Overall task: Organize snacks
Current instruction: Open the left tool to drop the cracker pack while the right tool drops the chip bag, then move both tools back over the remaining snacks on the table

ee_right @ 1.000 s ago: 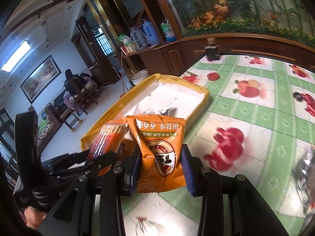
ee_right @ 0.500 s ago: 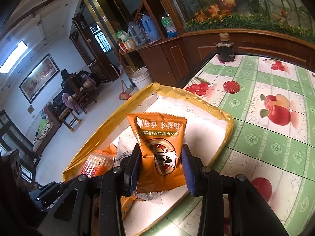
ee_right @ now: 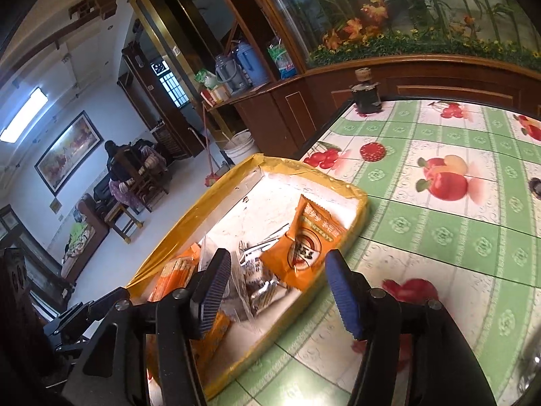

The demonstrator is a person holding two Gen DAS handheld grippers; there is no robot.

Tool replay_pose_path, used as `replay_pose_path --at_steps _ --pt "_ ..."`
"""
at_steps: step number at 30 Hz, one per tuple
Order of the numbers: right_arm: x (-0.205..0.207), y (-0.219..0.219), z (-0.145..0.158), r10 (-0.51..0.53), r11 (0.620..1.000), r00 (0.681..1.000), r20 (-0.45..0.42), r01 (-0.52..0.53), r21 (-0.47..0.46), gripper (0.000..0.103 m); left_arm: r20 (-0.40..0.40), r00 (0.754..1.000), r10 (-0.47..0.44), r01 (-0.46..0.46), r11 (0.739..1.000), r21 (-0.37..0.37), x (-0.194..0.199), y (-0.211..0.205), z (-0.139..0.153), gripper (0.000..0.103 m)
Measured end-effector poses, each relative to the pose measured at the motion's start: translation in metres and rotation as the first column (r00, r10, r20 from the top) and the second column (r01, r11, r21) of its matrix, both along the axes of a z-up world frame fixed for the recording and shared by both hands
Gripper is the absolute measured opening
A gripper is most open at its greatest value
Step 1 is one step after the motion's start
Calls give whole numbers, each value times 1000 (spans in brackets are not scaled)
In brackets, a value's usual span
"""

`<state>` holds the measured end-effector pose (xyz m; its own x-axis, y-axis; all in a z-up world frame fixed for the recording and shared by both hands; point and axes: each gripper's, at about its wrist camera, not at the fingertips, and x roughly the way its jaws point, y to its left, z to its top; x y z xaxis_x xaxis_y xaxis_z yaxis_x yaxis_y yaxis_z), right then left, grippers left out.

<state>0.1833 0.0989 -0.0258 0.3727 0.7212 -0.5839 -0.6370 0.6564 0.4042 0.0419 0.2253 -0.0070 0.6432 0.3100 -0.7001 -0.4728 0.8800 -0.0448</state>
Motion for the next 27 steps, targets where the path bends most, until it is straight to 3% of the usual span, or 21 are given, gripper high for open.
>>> replay_pose_path --at_steps 27 --pt "-37 -173 3 -240 971 970 25 240 8 61 2 989 -147 146 989 24 9 -88 10 72"
